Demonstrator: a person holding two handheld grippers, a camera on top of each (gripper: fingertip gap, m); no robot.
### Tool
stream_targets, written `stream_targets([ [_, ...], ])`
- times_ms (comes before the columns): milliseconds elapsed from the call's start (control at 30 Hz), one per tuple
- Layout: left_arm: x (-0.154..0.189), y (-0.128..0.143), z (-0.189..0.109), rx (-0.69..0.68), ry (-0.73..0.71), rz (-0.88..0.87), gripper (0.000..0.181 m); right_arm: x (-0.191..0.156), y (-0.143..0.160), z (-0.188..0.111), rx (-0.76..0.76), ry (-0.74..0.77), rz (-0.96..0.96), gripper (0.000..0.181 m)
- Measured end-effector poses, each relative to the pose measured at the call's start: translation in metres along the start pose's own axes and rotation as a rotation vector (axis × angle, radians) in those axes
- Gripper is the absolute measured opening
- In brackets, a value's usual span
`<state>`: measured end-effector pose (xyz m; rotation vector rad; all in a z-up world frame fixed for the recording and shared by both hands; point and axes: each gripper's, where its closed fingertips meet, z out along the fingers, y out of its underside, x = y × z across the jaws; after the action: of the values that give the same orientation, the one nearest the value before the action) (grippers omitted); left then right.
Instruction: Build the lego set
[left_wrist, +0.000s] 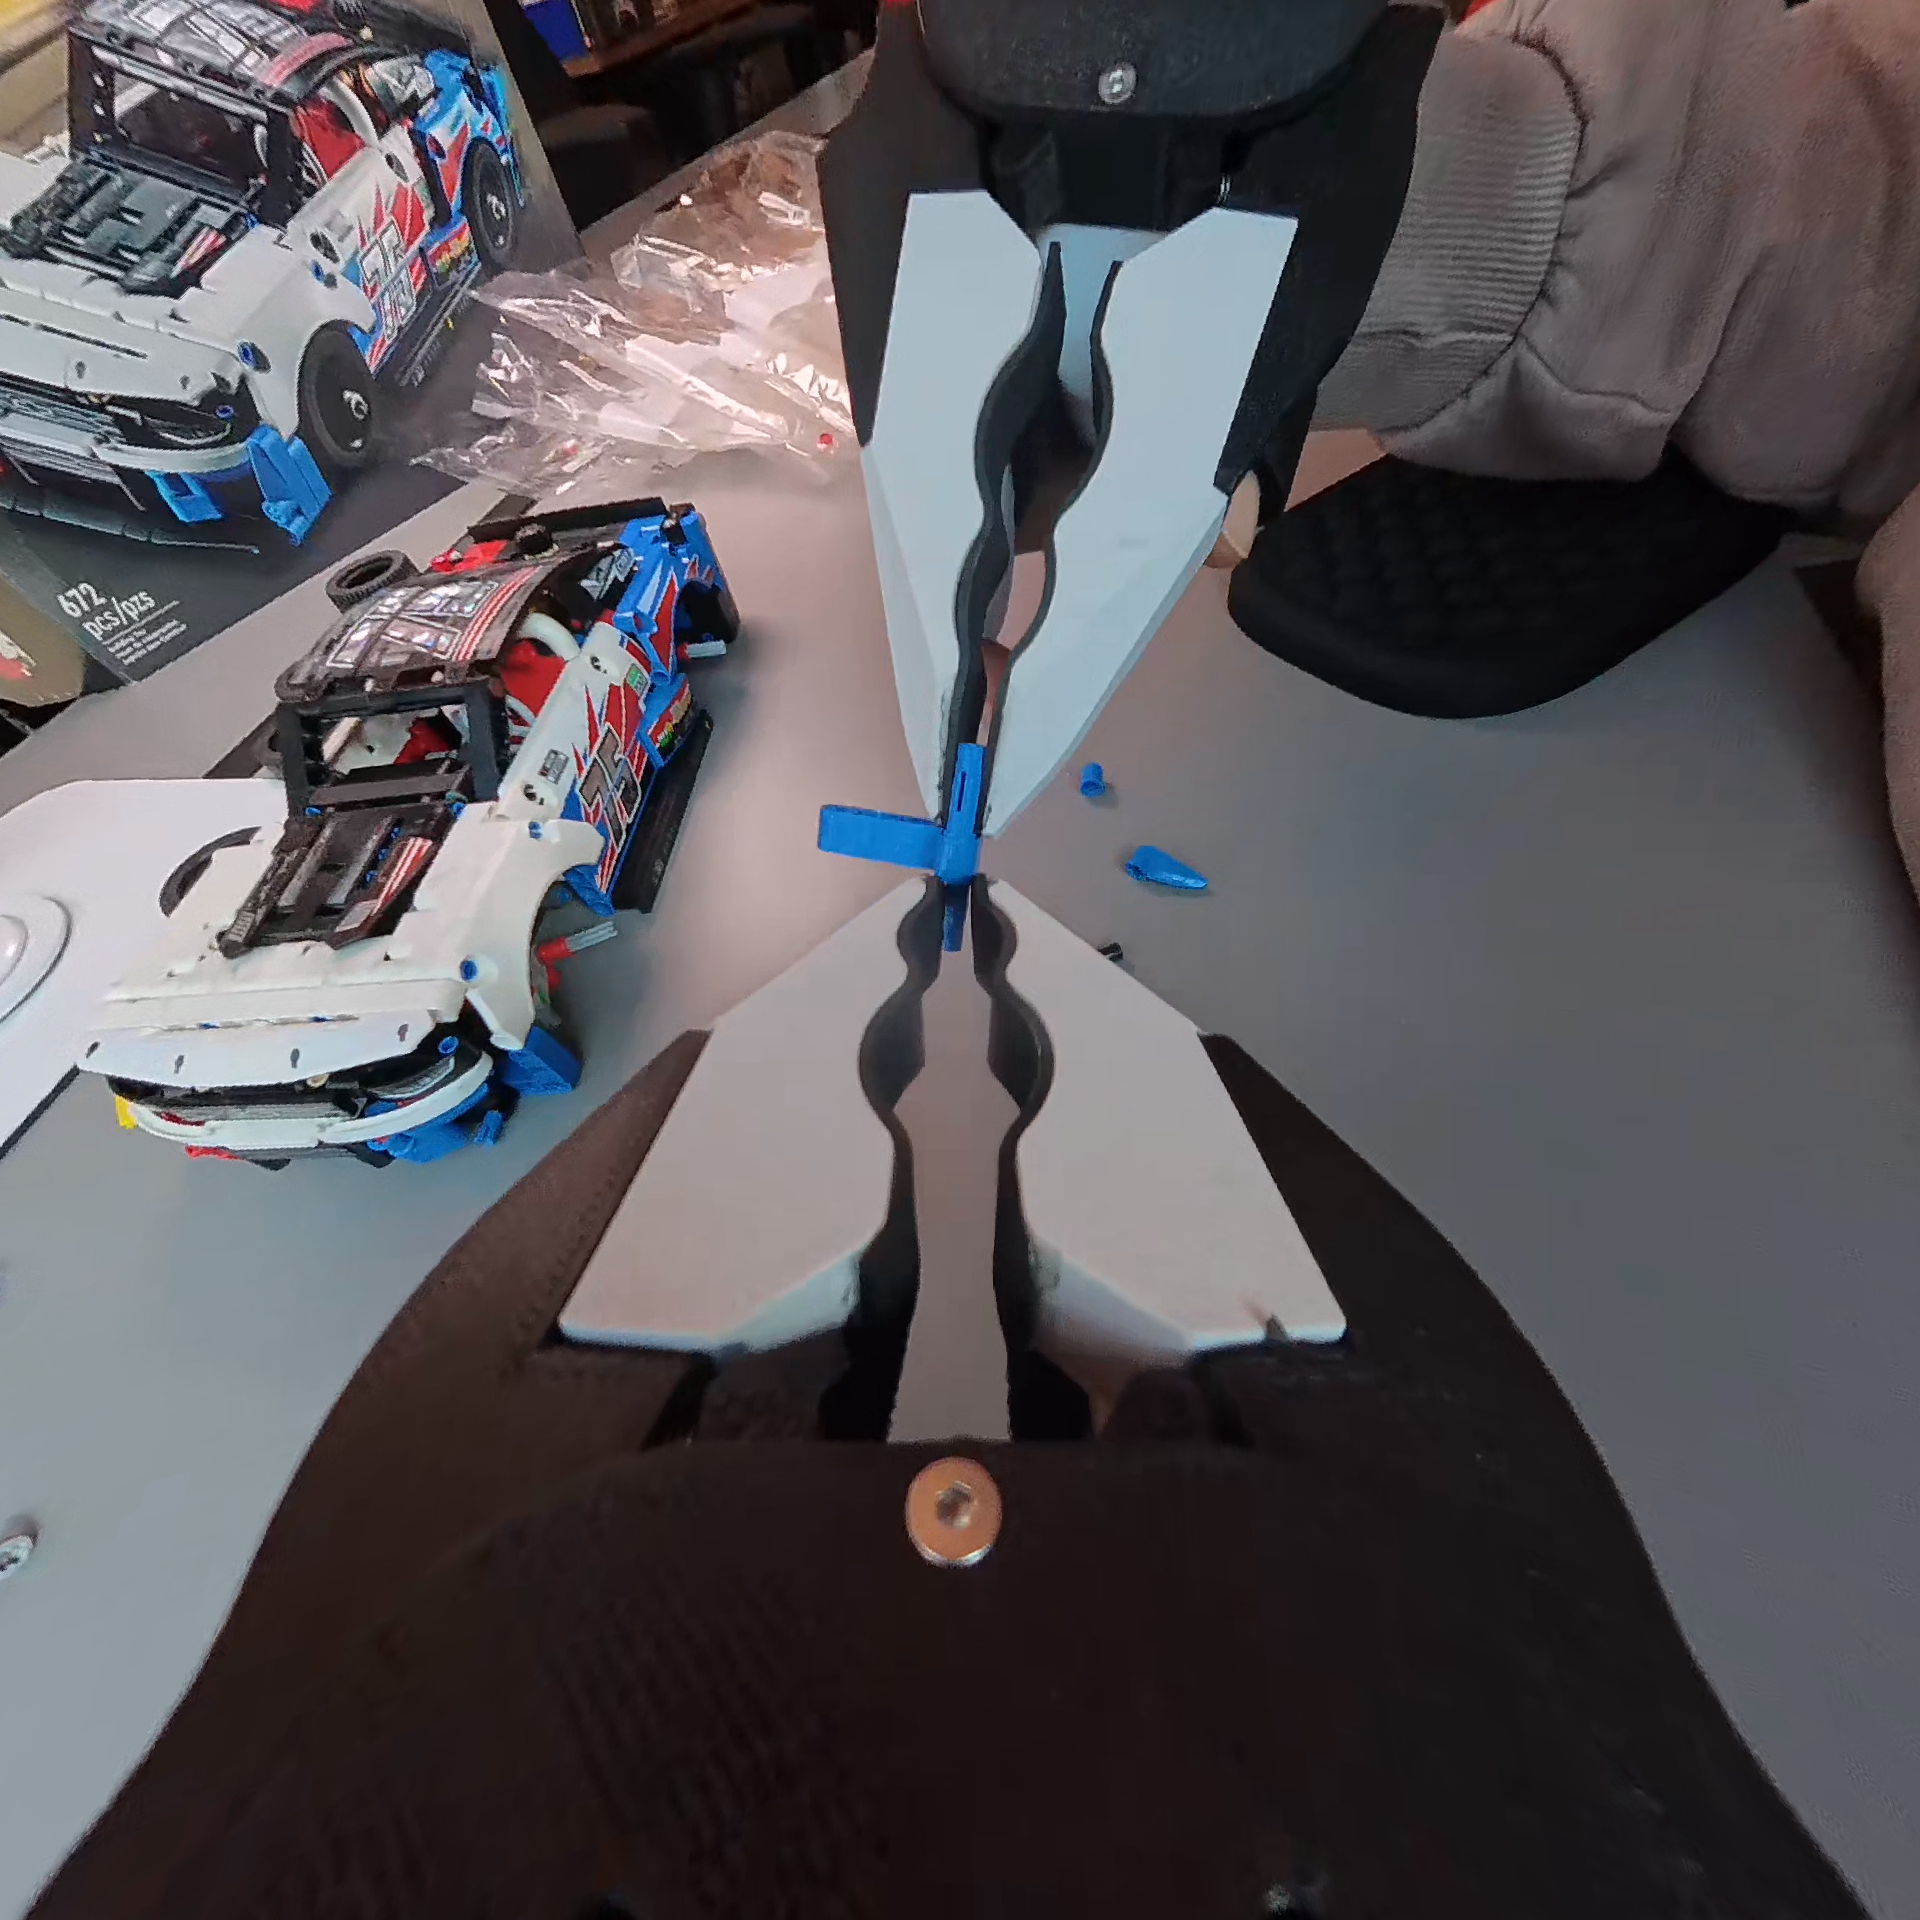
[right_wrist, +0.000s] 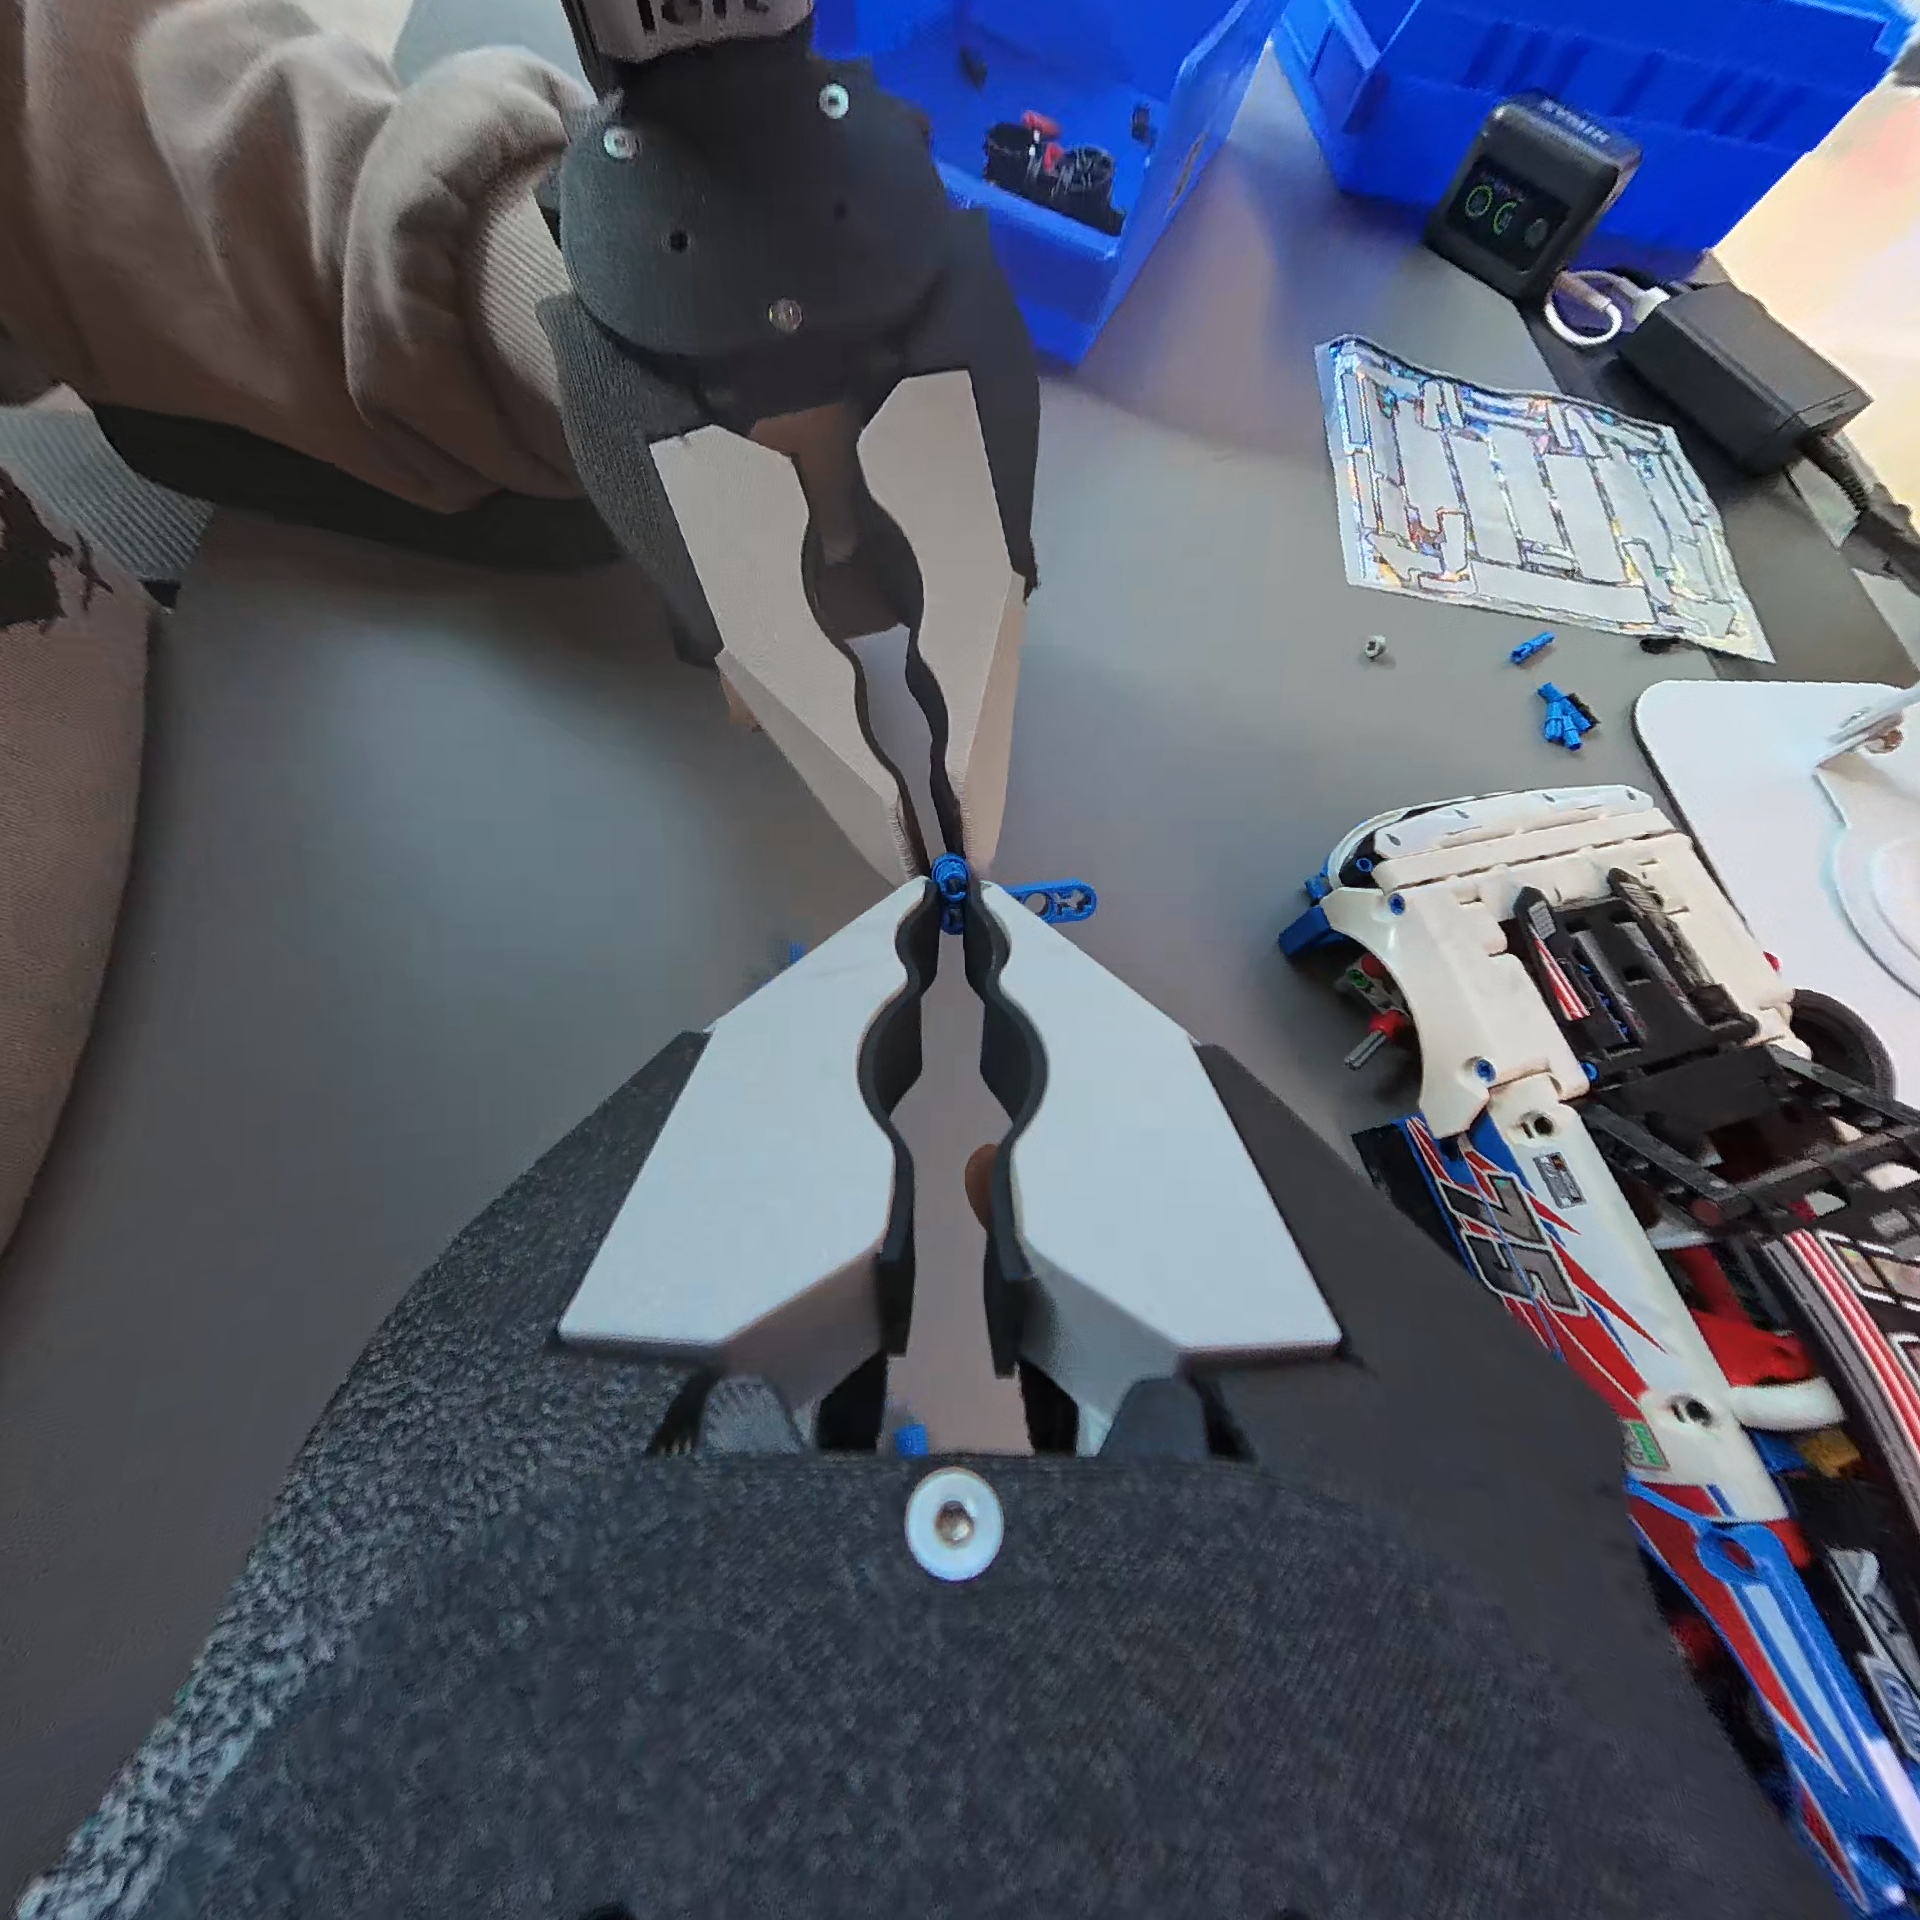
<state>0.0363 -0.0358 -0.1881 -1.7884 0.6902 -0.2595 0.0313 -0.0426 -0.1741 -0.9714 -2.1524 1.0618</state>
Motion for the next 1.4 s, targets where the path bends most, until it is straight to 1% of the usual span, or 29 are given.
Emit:
stream_targets([
  [100,0.001,-0.014,-0.006,0.102,0.028,-0.038,0.001,0.000,-0.016,-0.008,0.141,-0.030,0.060,0.002],
  [267,0.004,-0.032,-0.014,0.238,0.084,-0.122,0.000,-0.001,-0.031,-0.019,0.289,-0.069,0.118,0.001],
  [367,0.002,-0.044,-0.021,0.330,0.114,-0.182,0.000,0.001,-0.043,-0.030,0.410,-0.083,0.131,0.017],
  [433,0.002,-0.051,-0.027,0.383,0.133,-0.212,0.000,0.009,-0.046,-0.037,0.468,-0.059,0.153,0.030],
  [500,0.004,-0.058,-0.032,0.436,0.163,-0.241,0.000,0.014,-0.044,-0.037,0.490,-0.050,0.188,0.044],
  [567,0.008,-0.062,-0.034,0.472,0.200,-0.266,0.000,0.007,-0.045,-0.031,0.492,-0.096,0.210,0.052],
  [633,0.013,-0.063,-0.033,0.480,0.227,-0.268,0.000,-0.006,-0.048,-0.025,0.492,-0.150,0.195,0.048],
  [733,0.020,-0.062,-0.030,0.461,0.248,-0.252,0.000,-0.016,-0.053,-0.024,0.500,-0.200,0.174,0.032],
  [767,0.019,-0.060,-0.027,0.444,0.233,-0.245,0.000,-0.020,-0.055,-0.025,0.501,-0.234,0.185,0.031],
  [833,0.019,-0.057,-0.025,0.428,0.226,-0.240,0.000,-0.016,-0.054,-0.025,0.485,-0.245,0.232,0.031],
  [900,0.018,-0.057,-0.025,0.428,0.228,-0.252,0.000,-0.014,-0.045,-0.022,0.430,-0.241,0.244,0.031],
  [1033,0.005,-0.039,-0.017,0.313,0.155,-0.257,0.000,0.001,-0.024,-0.015,0.308,-0.145,0.247,0.032],
  [1133,-0.001,-0.035,-0.015,0.291,0.138,-0.297,0.012,0.008,0.000,-0.004,0.156,-0.036,0.144,0.032],
  [1233,0.003,-0.028,-0.008,0.241,0.144,-0.296,0.017,0.002,0.006,0.006,0.102,-0.013,0.085,0.032],
  [1300,0.003,-0.025,-0.005,0.217,0.137,-0.316,0.019,0.005,0.011,0.011,0.054,0.054,0.014,0.033],
  [1400,-0.004,-0.020,-0.001,0.191,0.094,-0.361,0.025,0.014,0.012,0.014,0.026,0.156,-0.042,0.033],
])
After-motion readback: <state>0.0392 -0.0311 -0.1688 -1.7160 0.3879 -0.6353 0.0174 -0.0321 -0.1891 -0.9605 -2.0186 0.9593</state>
